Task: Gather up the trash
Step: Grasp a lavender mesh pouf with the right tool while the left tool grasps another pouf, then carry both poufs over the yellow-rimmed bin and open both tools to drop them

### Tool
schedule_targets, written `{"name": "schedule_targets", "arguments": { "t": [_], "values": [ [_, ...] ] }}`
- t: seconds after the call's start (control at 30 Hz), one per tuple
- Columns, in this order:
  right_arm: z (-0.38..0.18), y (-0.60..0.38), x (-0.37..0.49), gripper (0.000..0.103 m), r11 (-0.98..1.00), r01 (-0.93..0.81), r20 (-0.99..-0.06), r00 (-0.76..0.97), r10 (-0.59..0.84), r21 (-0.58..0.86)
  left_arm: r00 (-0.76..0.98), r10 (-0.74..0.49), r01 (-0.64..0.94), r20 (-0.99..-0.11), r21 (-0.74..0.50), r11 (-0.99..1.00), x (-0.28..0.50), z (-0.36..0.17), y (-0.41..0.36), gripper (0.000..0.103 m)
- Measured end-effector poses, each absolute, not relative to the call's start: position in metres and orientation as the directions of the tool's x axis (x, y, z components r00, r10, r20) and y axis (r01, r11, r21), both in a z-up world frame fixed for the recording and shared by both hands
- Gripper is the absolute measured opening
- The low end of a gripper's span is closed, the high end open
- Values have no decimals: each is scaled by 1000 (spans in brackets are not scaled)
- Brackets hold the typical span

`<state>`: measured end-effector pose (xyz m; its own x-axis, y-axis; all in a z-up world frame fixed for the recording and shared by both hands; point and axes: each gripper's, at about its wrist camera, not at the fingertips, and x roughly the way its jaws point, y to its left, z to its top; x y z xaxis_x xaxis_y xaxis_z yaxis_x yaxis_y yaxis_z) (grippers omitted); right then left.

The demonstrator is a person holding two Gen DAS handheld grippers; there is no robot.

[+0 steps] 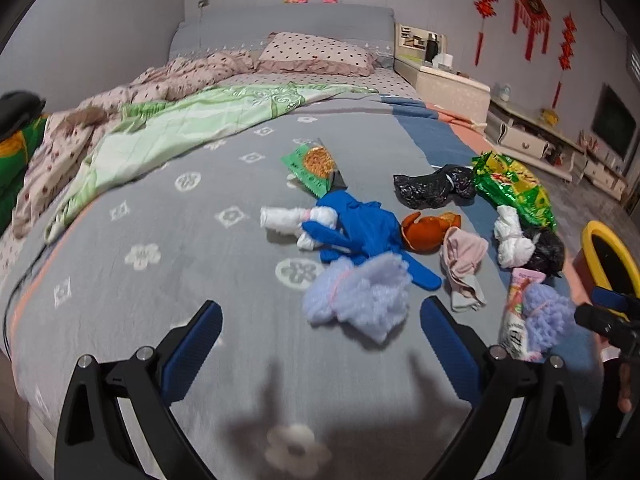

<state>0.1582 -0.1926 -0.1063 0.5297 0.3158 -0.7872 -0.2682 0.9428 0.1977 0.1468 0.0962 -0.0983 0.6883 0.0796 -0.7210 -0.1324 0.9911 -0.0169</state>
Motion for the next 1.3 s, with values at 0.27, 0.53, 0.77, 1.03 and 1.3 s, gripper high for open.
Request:
{"name": "schedule_targets", "arguments": {
  "t": [0.27, 0.53, 0.77, 1.03, 1.3],
  "values": [
    [-123, -182, 178, 83, 929, -294, -822, 455, 342, 224, 678, 51, -90, -733, -14, 996, 182, -115, 90, 96],
    [-143, -172, 192, 71, 909, -302, -836, 386, 391, 285, 640, -54, -35, -766, -100, 994, 203, -145, 89, 84],
    [-145, -173, 192, 59, 893, -300, -821, 371, 434, 336, 620, -93, 9, -779, -112, 994, 210, -165, 81, 75],
    [-142, -176, 186, 52, 889, -299, -816, 370, 444, 347, 630, -134, 9, -765, -165, 986, 206, -161, 87, 65],
    [-119, -184, 164, 51, 888, -298, -788, 418, 451, 350, 678, -146, 35, -721, -167, 985, 187, -139, 83, 63]
  ]
}}
